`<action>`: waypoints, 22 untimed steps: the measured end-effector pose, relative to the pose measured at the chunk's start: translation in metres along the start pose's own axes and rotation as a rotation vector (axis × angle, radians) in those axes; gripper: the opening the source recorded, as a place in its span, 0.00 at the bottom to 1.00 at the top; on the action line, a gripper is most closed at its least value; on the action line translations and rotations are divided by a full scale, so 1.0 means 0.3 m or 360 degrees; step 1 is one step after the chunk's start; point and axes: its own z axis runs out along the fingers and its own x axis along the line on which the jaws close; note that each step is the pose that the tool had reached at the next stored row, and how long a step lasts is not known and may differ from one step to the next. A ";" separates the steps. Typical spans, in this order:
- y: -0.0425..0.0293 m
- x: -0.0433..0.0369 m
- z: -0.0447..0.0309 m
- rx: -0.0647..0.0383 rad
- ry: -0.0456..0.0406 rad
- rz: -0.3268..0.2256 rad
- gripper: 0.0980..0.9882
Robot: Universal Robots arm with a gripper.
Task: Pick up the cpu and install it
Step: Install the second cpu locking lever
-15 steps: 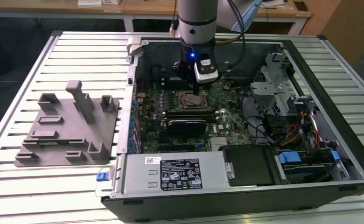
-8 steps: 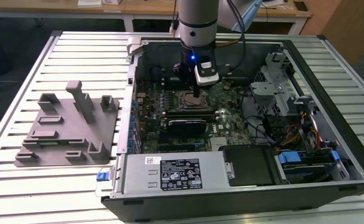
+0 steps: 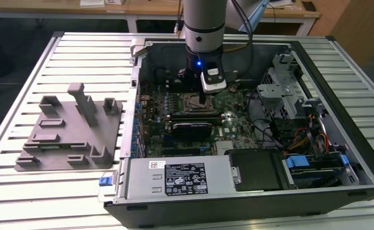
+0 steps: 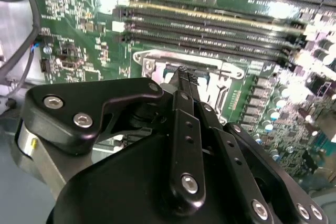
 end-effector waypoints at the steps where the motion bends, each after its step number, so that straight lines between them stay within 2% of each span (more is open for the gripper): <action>1: -0.006 -0.002 0.000 0.0000 0.0000 0.0000 0.01; 8: -0.045 -0.016 0.000 0.0000 0.0000 0.0000 0.01; 10: -0.052 -0.013 0.003 -0.0006 0.0002 -0.0004 0.01; 19: -0.060 0.003 0.017 -0.0022 0.0011 -0.0163 0.01; 22: -0.068 0.016 0.020 -0.0025 0.0012 -0.0190 0.01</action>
